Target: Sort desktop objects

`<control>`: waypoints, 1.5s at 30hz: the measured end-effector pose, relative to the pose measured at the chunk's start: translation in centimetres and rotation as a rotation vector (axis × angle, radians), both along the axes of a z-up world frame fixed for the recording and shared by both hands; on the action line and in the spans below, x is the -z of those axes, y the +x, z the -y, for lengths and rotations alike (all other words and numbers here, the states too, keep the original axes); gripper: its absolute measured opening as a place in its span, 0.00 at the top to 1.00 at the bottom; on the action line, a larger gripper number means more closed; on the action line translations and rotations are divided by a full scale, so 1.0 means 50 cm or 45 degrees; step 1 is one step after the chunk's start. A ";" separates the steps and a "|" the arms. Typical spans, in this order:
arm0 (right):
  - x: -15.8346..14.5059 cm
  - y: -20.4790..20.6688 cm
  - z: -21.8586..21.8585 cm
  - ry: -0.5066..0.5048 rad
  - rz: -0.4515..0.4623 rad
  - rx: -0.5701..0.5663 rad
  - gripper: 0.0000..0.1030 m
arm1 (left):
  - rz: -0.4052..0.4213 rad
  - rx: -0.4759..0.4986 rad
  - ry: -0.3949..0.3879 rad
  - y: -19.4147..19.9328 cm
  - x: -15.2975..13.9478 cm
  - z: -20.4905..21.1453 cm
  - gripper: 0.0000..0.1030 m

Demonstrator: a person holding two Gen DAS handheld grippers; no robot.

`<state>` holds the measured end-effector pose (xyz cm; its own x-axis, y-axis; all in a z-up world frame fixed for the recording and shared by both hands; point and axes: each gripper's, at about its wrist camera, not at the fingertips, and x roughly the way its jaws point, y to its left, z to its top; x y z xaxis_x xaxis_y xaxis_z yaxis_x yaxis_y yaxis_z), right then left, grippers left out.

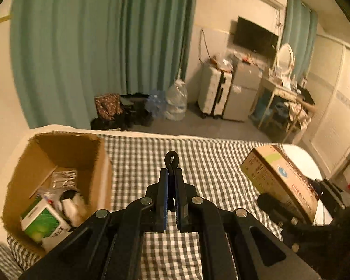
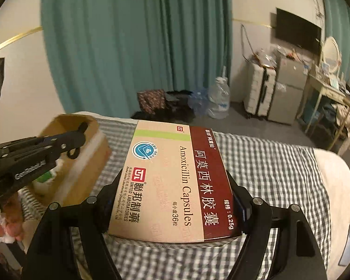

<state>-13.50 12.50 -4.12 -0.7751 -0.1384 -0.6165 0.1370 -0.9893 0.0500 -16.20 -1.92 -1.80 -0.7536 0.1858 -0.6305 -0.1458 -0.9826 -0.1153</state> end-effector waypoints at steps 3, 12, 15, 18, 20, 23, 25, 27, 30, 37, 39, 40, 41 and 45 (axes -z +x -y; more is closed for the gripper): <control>-0.028 0.010 0.063 -0.005 -0.016 -0.068 0.26 | -0.019 -0.035 0.020 0.027 -0.020 0.055 0.96; -0.032 -0.024 0.273 0.020 0.012 -0.277 0.26 | -0.006 -0.248 0.035 0.033 -0.007 0.265 0.96; -0.012 -0.053 0.334 -0.011 0.049 -0.342 0.26 | 0.046 -0.307 0.046 0.023 0.027 0.327 0.96; 0.017 -0.090 0.387 -0.070 0.110 -0.390 0.26 | 0.106 -0.352 0.037 0.011 0.066 0.374 0.96; 0.039 -0.110 0.420 -0.060 0.139 -0.405 0.26 | 0.143 -0.368 0.032 0.005 0.092 0.400 0.96; 0.070 -0.138 0.462 -0.050 0.181 -0.425 0.26 | 0.184 -0.382 0.033 -0.005 0.121 0.426 0.96; 0.082 -0.148 0.483 -0.062 0.201 -0.423 0.25 | 0.199 -0.396 0.021 -0.010 0.134 0.436 0.92; 0.095 -0.167 0.493 -0.086 0.215 -0.418 0.25 | 0.206 -0.417 0.014 -0.016 0.142 0.448 0.78; 0.101 -0.177 0.496 -0.048 0.204 -0.374 0.14 | 0.200 -0.466 -0.014 -0.019 0.144 0.460 0.33; 0.082 -0.152 0.471 0.072 0.119 -0.288 0.00 | 0.174 -0.417 -0.044 0.030 0.133 0.437 0.18; 0.076 -0.127 0.456 0.135 0.099 -0.247 0.00 | 0.147 -0.363 -0.060 0.066 0.125 0.407 0.15; 0.074 -0.111 0.450 0.169 0.083 -0.223 0.00 | 0.127 -0.334 -0.061 0.083 0.121 0.390 0.12; 0.070 -0.090 0.440 0.209 0.054 -0.189 0.00 | 0.098 -0.315 -0.074 0.105 0.119 0.369 0.11; 0.068 -0.028 0.393 0.243 0.008 -0.101 0.00 | 0.059 -0.230 -0.086 0.144 0.117 0.310 0.06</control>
